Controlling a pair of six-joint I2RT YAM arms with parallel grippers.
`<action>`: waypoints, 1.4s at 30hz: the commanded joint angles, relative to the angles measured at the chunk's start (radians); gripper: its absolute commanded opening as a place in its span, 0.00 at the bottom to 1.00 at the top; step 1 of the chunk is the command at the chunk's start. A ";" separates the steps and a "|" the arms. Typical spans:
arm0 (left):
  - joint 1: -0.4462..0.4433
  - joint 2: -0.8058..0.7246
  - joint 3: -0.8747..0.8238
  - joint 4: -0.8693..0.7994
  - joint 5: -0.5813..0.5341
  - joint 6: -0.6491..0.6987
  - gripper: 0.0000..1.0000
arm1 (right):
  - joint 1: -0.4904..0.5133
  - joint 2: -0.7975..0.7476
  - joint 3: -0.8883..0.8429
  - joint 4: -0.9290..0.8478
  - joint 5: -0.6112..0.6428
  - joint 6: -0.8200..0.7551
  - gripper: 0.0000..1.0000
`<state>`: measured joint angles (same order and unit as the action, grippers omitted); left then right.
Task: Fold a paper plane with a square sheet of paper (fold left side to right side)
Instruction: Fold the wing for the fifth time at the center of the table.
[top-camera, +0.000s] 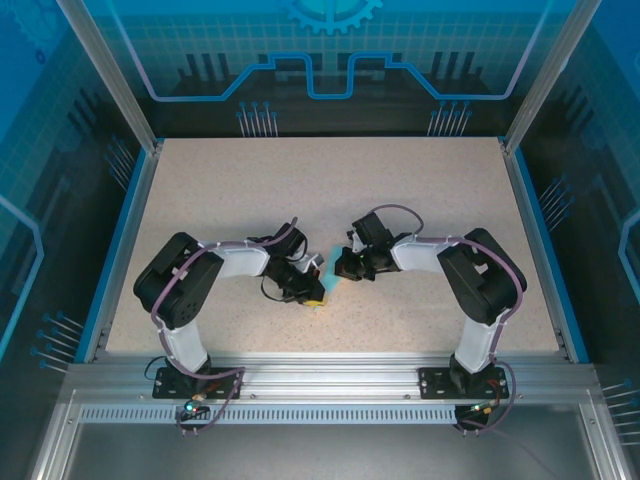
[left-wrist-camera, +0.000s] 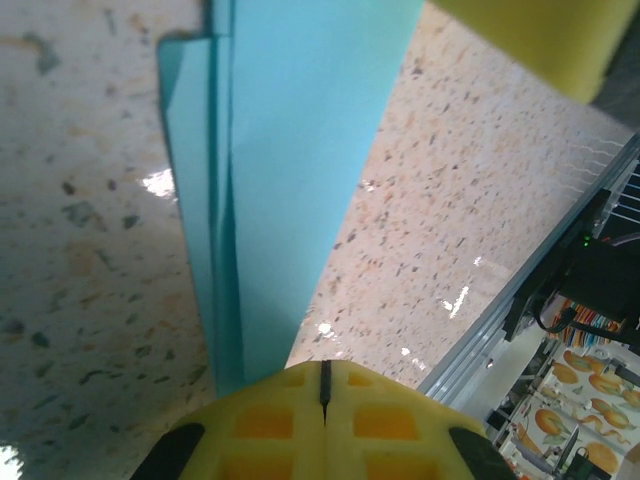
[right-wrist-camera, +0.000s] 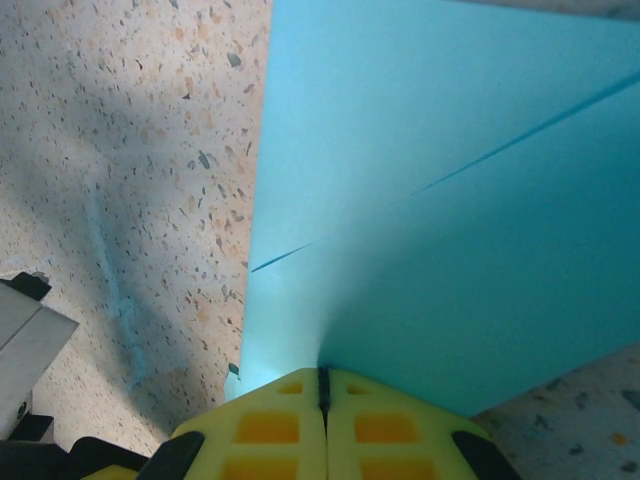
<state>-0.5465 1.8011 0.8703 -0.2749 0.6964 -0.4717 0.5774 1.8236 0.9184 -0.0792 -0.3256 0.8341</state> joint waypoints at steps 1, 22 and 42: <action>-0.007 0.006 -0.016 0.006 -0.003 0.001 0.02 | 0.007 0.045 -0.009 -0.120 0.069 -0.022 0.05; -0.004 -0.012 -0.047 0.026 -0.044 -0.017 0.02 | -0.012 0.087 0.016 -0.212 0.097 -0.066 0.06; 0.012 -0.032 -0.092 0.019 -0.046 -0.007 0.03 | -0.036 0.091 0.018 -0.240 0.097 -0.083 0.06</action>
<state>-0.5396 1.7847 0.8139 -0.1970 0.6804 -0.4721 0.5724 1.8473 0.9703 -0.1665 -0.3275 0.7753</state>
